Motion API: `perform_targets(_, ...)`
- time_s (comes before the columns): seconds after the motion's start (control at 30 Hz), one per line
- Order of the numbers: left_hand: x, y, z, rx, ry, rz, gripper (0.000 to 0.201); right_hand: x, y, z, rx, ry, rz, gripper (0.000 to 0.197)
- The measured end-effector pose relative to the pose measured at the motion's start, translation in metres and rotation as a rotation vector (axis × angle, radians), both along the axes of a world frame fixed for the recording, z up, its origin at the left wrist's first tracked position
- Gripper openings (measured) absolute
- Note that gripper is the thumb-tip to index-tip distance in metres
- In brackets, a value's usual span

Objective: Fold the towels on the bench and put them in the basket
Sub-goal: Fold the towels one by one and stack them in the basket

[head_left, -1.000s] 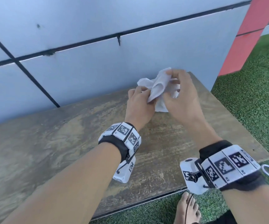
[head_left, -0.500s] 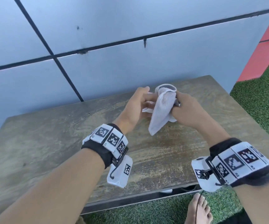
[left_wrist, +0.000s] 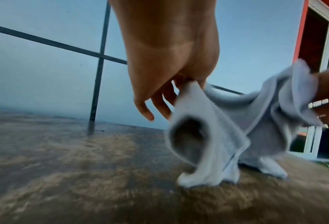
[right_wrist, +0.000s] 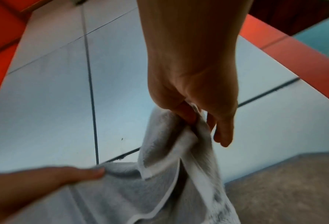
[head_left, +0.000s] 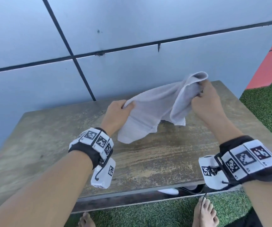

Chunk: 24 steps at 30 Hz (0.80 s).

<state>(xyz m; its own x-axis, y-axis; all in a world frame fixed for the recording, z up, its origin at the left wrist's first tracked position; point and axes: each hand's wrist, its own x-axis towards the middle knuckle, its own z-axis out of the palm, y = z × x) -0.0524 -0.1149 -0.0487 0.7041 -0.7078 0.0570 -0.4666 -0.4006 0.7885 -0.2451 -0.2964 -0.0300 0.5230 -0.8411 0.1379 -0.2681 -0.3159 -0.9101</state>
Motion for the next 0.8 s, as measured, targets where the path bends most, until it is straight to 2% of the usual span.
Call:
perform_targets(0.1,0.005,0.007,0.012,-0.028,0.104,0.073,0.047,0.01,0.008,-0.003,-0.117,0.121,-0.036,0.048)
perform_targets(0.13,0.006,0.008,0.014,-0.04,0.149,0.082,0.045,0.014,0.014,-0.003,-0.181,0.138,0.009,0.045)
perform_targets(0.17,0.006,0.009,0.017,-0.056,0.2,0.087,0.043,0.018,0.019,-0.003,-0.207,0.146,0.11,0.04)
perform_targets(0.23,-0.001,0.008,0.026,-0.119,0.338,0.108,0.04,0.023,0.037,-0.003,-0.102,0.202,0.42,0.037)
perform_targets(0.3,-0.01,0.004,0.033,-0.23,0.52,0.082,0.033,0.027,0.061,-0.003,0.048,0.244,0.629,0.055)
perform_targets(0.37,-0.014,0.002,0.037,-0.321,0.734,-0.039,0.018,0.035,0.082,-0.007,0.053,0.225,0.657,0.075)
perform_targets(0.43,-0.019,0.006,0.039,-0.361,0.893,-0.179,0.041,0.042,0.096,-0.011,-0.012,0.182,0.614,0.079)
perform_targets(0.47,-0.02,0.008,0.039,-0.352,0.9,-0.215,0.053,0.045,0.099,-0.012,-0.049,0.166,0.582,0.072)
perform_targets(0.53,-0.023,0.012,0.04,-0.288,0.754,-0.25,0.079,0.05,0.101,-0.012,-0.126,0.155,0.522,0.04)
perform_targets(0.6,-0.022,0.018,0.035,-0.236,0.581,-0.281,0.087,0.052,0.1,-0.012,-0.147,0.119,0.49,0.008)
perform_targets(0.67,-0.021,0.024,0.03,-0.204,0.454,-0.309,0.08,0.054,0.098,-0.012,-0.132,0.078,0.465,0.014)
perform_targets(0.8,-0.025,0.031,0.025,-0.142,0.321,-0.342,0.076,0.057,0.095,-0.012,-0.192,0.093,0.403,0.021)
